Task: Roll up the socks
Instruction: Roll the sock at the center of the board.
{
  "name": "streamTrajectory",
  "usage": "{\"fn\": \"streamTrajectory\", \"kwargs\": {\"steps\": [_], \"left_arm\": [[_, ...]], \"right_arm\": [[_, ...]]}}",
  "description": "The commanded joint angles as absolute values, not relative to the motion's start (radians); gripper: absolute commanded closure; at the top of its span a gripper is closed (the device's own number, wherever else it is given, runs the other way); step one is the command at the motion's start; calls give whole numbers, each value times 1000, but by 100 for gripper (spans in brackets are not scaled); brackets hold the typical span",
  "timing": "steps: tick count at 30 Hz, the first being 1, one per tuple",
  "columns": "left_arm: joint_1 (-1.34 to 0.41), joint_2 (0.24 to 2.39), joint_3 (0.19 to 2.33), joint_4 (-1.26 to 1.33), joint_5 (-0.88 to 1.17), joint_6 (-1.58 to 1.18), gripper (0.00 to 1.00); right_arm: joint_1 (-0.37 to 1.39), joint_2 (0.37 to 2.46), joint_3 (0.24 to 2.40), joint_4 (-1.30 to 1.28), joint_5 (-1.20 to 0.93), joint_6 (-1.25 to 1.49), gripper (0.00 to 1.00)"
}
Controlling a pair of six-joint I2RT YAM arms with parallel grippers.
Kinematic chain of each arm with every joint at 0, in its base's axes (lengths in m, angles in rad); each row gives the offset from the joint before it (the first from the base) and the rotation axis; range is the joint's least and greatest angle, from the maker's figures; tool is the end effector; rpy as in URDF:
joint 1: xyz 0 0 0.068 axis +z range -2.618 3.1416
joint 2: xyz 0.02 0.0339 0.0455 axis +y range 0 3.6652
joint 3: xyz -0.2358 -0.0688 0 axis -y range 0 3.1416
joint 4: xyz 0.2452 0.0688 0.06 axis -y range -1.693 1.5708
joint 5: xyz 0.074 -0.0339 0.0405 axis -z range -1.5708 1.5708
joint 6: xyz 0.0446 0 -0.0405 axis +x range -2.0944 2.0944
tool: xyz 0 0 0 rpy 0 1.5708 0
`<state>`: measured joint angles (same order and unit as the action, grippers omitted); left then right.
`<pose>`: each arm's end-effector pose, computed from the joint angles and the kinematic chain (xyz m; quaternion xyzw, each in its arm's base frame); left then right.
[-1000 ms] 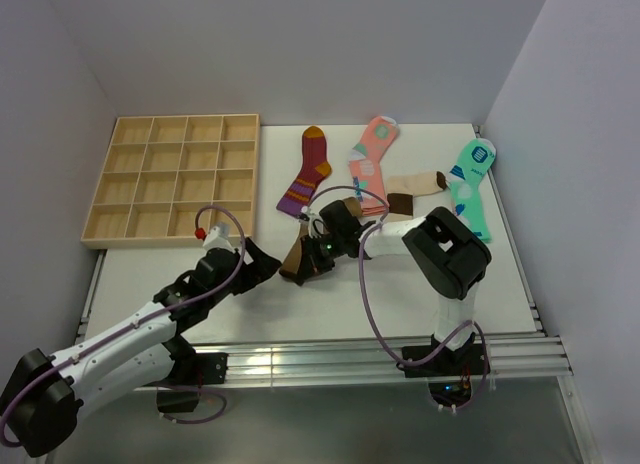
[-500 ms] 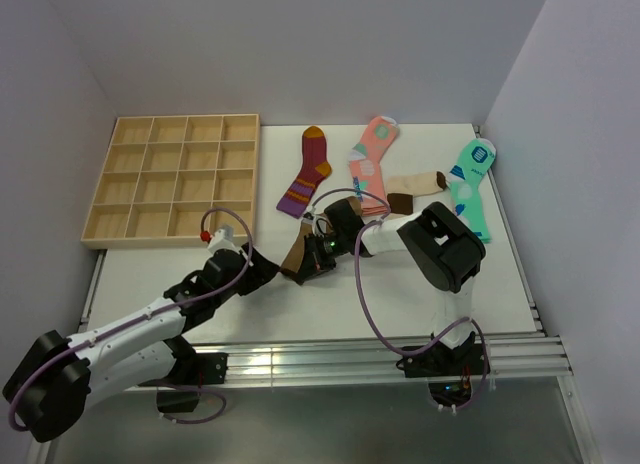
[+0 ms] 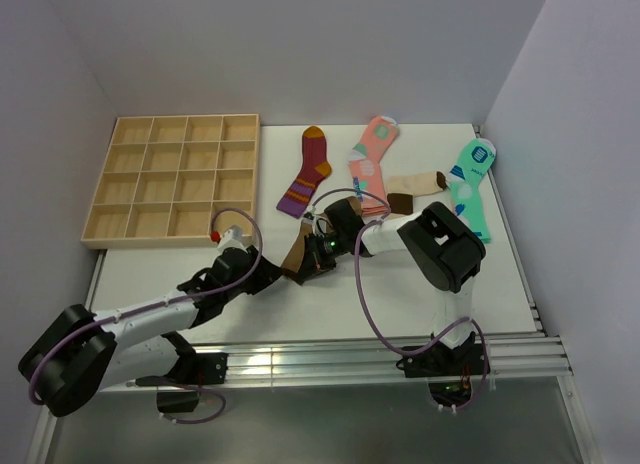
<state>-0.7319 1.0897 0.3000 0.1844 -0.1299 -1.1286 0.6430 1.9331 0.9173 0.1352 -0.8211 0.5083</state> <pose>0.1700 -0.1450 0.1234 -0.2037 0.8606 -0.3371 0.3229 0.2607 0.2361 0.0767 -0.1928 0.8518 0.4839 0.0557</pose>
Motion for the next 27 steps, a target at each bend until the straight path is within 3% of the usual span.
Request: {"fn": "streamTrajectory", "kwargs": {"steps": [1,27], "left_arm": [[-738,1138,331,288,-80,-1166,62],[-738,1333,314,548,-46,-1220,71]], "right_arm": [[630,1954,926,109,-781,494,100],[629,1960,945,91,-784,489,100]]}}
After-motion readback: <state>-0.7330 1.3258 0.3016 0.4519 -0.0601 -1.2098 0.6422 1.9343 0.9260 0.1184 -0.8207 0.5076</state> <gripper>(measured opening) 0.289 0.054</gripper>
